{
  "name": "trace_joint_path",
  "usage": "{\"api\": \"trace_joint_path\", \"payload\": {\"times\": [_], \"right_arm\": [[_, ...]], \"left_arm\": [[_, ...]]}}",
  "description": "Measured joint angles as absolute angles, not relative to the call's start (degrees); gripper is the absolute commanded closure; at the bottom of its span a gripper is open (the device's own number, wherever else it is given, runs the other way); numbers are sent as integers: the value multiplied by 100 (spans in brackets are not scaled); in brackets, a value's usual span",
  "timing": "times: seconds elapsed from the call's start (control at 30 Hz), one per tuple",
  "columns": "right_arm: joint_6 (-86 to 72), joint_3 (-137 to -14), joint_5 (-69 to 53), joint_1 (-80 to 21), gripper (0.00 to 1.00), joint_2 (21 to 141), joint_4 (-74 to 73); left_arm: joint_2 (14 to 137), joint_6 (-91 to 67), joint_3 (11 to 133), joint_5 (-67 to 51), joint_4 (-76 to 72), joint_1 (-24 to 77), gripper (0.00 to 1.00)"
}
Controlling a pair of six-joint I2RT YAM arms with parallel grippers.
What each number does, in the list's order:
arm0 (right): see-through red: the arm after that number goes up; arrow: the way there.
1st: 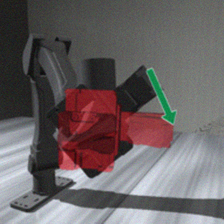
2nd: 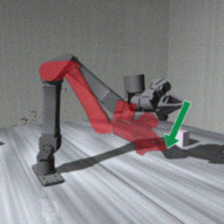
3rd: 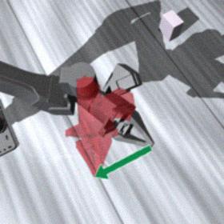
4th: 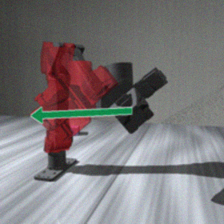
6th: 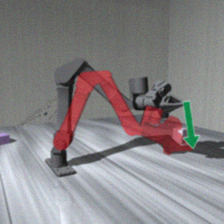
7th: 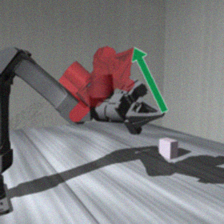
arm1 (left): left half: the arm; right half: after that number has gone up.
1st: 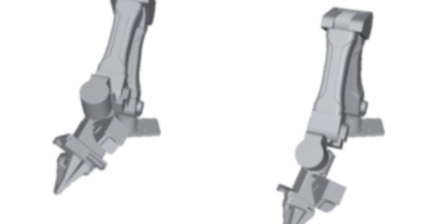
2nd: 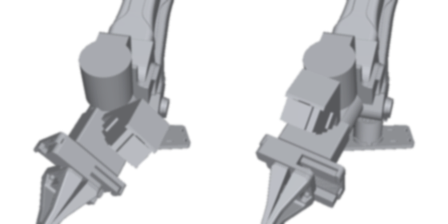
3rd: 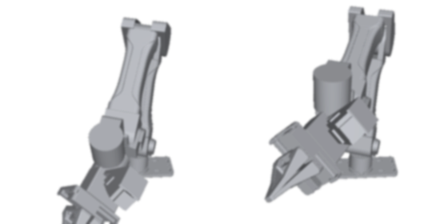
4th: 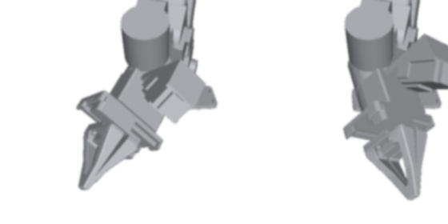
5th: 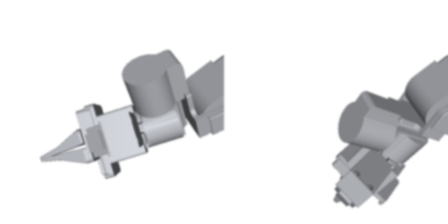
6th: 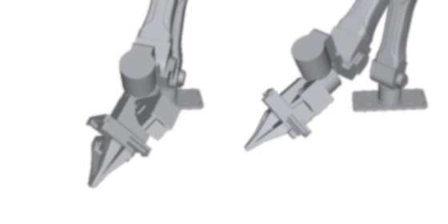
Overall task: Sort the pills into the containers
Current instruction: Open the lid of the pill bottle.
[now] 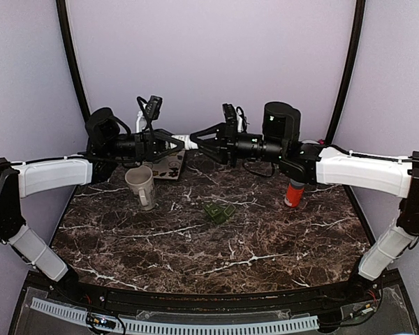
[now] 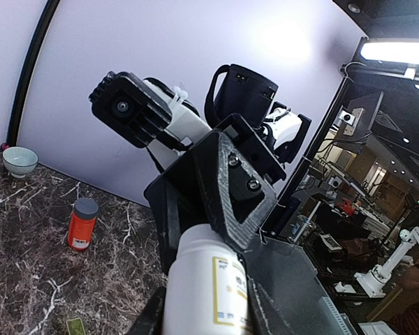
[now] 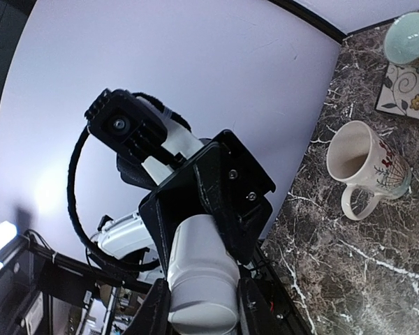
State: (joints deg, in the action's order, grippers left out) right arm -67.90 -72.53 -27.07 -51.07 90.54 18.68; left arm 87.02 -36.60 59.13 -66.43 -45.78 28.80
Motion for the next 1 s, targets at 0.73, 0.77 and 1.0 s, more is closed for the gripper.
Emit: {"api": "trace_joint_path", "payload": {"times": [0.73, 0.77, 1.0], "right_arm": [[-2724, -7996, -2764, -5148, 86, 9039, 746], [-2512, -7999, -2788, -5148, 86, 9039, 751], [-1511, -8001, -2897, -5148, 83, 9011, 733]], "left_arm": [[8648, -4641, 5909, -6593, -5183, 2880, 100], [8643, -4705, 5907, -6600, -5205, 2880, 100], [8632, -5072, 5830, -6613, -5441, 2880, 100]]}}
